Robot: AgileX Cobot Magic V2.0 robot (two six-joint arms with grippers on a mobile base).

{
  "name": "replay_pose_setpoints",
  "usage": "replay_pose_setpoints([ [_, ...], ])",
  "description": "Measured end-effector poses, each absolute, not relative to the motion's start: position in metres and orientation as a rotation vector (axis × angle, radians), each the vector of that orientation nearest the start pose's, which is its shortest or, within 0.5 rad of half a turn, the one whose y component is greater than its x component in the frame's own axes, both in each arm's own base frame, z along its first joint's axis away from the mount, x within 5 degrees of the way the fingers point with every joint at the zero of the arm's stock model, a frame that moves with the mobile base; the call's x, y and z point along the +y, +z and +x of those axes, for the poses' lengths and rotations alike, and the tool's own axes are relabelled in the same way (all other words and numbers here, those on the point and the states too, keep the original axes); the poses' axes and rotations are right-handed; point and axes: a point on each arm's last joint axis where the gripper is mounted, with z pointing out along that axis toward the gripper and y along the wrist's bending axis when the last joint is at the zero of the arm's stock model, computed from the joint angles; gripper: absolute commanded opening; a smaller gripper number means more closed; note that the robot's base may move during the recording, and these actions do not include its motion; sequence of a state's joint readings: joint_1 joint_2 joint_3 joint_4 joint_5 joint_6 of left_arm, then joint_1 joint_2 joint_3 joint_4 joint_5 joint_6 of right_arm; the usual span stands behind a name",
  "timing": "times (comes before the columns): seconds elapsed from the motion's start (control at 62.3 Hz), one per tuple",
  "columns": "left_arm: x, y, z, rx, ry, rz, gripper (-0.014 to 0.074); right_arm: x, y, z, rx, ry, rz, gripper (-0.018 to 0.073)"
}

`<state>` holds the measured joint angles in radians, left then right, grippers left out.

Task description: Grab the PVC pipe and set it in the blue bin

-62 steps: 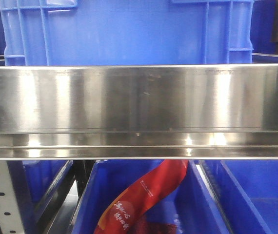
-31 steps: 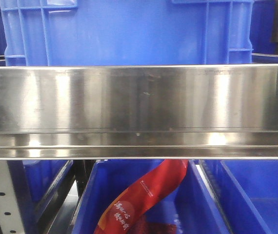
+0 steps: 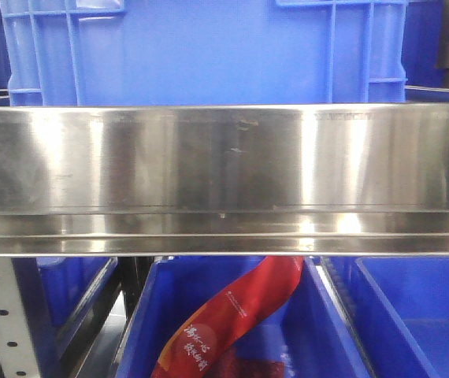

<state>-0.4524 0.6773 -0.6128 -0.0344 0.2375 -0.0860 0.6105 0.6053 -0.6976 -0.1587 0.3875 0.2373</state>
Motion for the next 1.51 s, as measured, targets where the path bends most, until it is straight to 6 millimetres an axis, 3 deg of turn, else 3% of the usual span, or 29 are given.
replay_pose_setpoints([
  [0.128, -0.055, 0.317, 0.111, 1.690, -0.432, 0.285, -0.0111, 0.059, 0.354, 0.094, 1.727, 0.463, -0.411, -0.0162],
  [0.449, -0.040, 0.335, 0.082, 1.448, -0.472, 0.239, -0.0111, 0.055, 0.360, 0.086, 1.666, 0.481, -0.398, -0.0162],
  [0.914, -0.038, 0.337, 0.079, 1.421, -0.476, 0.234, -0.0111, 0.054, 0.361, 0.086, 1.662, 0.484, -0.396, -0.0162],
  [1.107, -0.038, 0.337, 0.079, 1.421, -0.476, 0.234, -0.0111, 0.044, 0.364, 0.072, 1.579, 0.469, -0.401, -0.0162],
  [1.316, -0.038, 0.337, 0.079, 1.421, -0.476, 0.234, -0.0111, 0.019, 0.330, 0.049, 1.529, 0.303, -0.326, -0.0162],
  [1.508, -0.038, 0.337, 0.079, 1.421, -0.476, 0.234, -0.0111, 0.005, 0.279, 0.037, 1.534, 0.161, -0.175, -0.0162],
])
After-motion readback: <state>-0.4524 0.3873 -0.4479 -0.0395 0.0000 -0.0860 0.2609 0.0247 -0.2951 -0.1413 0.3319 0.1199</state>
